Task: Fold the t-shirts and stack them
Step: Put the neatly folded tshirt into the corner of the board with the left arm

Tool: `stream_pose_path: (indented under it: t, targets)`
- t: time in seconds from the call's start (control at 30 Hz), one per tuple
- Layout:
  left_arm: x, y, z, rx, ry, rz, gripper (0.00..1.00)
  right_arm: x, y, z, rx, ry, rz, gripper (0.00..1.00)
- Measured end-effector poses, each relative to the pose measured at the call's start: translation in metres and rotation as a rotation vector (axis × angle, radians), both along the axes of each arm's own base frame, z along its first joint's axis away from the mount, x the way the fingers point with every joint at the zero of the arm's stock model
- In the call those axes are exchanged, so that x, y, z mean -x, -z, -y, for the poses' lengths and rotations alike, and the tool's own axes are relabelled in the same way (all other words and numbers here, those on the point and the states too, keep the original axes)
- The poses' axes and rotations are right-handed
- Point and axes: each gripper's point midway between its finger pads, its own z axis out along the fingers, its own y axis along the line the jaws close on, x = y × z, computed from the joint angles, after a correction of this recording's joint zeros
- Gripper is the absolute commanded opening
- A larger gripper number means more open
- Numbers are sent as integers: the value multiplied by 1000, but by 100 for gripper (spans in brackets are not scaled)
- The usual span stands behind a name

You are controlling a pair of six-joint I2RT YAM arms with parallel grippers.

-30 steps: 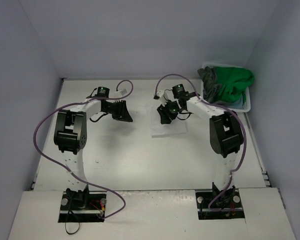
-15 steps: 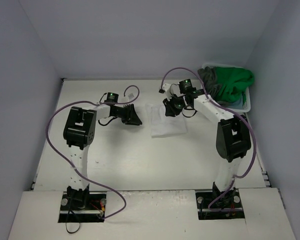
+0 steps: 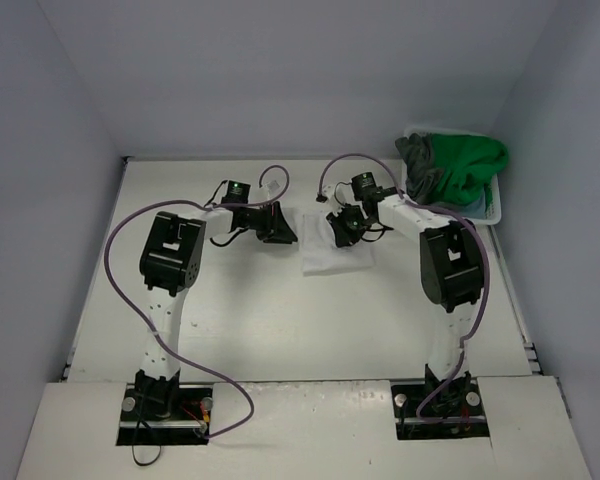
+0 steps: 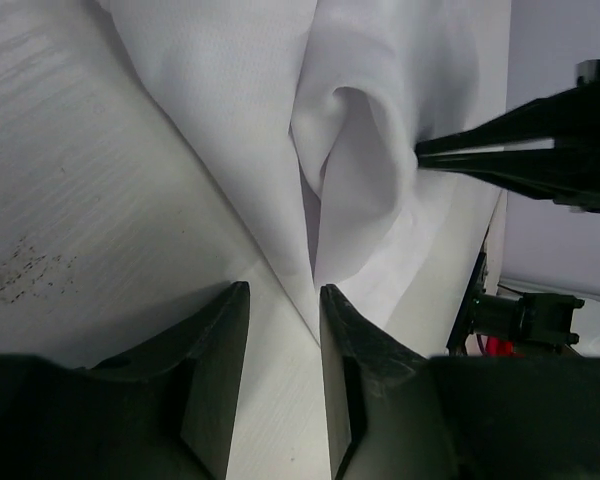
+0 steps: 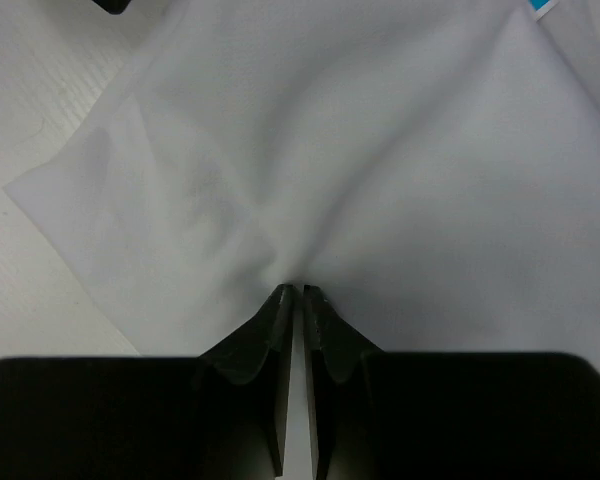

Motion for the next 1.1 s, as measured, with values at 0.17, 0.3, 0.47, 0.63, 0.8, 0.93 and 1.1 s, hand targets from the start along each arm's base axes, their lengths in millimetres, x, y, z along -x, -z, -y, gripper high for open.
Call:
stream_pose_path:
  t: [0.17,0.3,0.47,0.63,0.8,0.93,1.1]
  targets:
    - [0,-2,7,8,6,14,39,2,15,0,5,1,-34,31]
    - [2,-4,14,19,18,27,46,-2,15,-1,5,-3,-15,11]
    - [6,-9,22,45,28,45,54,-2,15,-1,4,-1,-13,10]
    - [16,-8,34,55,49,70,55,-2,15,-1,4,-2,-13,10]
    - [22,-9,47,56,68,83,55,-2,15,-2,4,-4,-13,10]
    - [24,-9,52,54,70,90,55,-1,15,-4,3,-8,-12,10]
    - [24,-8,54,56,69,92,55,-1,15,-4,3,-11,-12,11]
